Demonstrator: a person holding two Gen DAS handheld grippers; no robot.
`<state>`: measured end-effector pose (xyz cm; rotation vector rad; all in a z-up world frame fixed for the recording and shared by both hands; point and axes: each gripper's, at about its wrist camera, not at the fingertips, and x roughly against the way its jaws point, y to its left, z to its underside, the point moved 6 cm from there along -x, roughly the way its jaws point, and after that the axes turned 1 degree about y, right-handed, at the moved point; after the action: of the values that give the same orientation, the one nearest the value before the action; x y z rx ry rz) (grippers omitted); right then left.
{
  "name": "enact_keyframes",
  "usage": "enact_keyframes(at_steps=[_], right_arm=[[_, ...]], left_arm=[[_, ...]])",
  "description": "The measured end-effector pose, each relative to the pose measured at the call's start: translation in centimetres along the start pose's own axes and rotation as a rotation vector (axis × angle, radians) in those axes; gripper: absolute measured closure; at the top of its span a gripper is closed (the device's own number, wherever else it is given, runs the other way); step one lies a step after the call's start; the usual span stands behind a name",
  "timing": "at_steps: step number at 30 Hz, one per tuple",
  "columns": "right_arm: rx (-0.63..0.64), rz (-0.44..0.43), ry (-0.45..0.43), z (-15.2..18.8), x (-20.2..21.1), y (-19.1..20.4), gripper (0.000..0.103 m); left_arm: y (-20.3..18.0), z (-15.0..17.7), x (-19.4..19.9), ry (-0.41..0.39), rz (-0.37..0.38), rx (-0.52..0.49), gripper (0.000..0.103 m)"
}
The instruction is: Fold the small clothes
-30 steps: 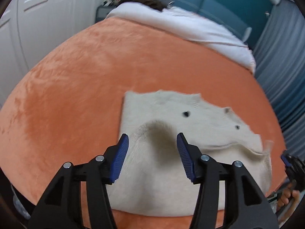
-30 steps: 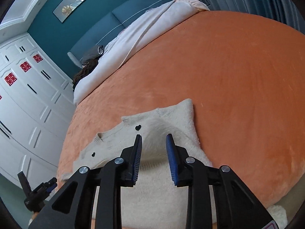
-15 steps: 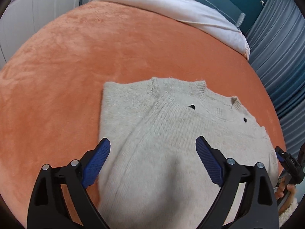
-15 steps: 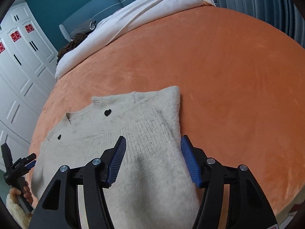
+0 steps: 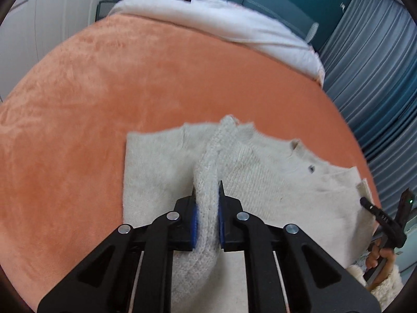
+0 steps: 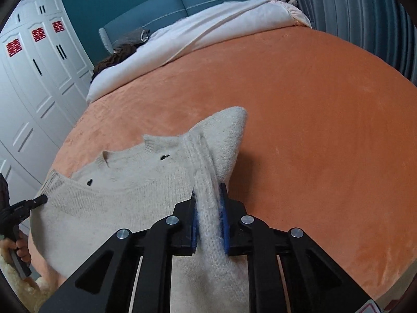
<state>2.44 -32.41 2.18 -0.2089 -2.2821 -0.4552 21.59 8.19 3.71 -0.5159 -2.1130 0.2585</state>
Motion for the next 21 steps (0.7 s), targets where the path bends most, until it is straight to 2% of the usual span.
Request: enact_keyframes(at_steps=[3, 5, 6, 8, 10, 11, 13, 15, 18, 21], right_arm=[[0.017, -0.006, -0.048, -2.6, 1.6, 0.8, 0.094], [0.000, -0.027, -0.022, -4.2, 0.8, 0.6, 0.093], [0.000, -0.009, -0.003, -4.4, 0.1, 0.3, 0.093], [-0.012, 0.010, 0.071, -3.7, -2.0, -0.5, 0.093], [-0.026, -0.021, 0.088, -2.7, -2.9, -0.7, 0.094], [-0.010, -0.008, 0.090, -2.1, -3.1, -0.6, 0.094], [0.004, 0.005, 0.073, -1.6, -2.9, -0.5, 0.094], [-0.019, -0.017, 0.035, -2.1, -1.8, -0.4, 0.095], [-0.033, -0.058, -0.047, -4.8, 0.2, 0.0, 0.095], [-0.034, -0.050, -0.087, -7.7, 0.0, -0.2, 0.095]], left_arm=[[-0.9, -3.1, 1.8, -0.058, 0.008, -0.012, 0.093], [-1.0, -4.7, 1.6, -0.065, -0.016, -0.027, 0.093], [-0.9, -5.1, 0.9, -0.051, -0.030, -0.032, 0.093], [-0.4, -4.6, -0.7, -0.003, -0.047, -0.013, 0.093], [0.3, -3.2, -2.2, 0.041, -0.061, 0.002, 0.093], [0.7, -2.4, -2.6, 0.055, -0.074, 0.004, 0.093], [1.7, -0.8, -3.4, 0.081, -0.090, 0.034, 0.093], [2.2, -0.2, -3.1, 0.079, -0.083, 0.063, 0.093], [1.7, -2.0, -1.7, 0.029, -0.087, 0.042, 0.093], [1.4, -4.8, -1.8, -0.005, -0.114, 0.019, 0.093]])
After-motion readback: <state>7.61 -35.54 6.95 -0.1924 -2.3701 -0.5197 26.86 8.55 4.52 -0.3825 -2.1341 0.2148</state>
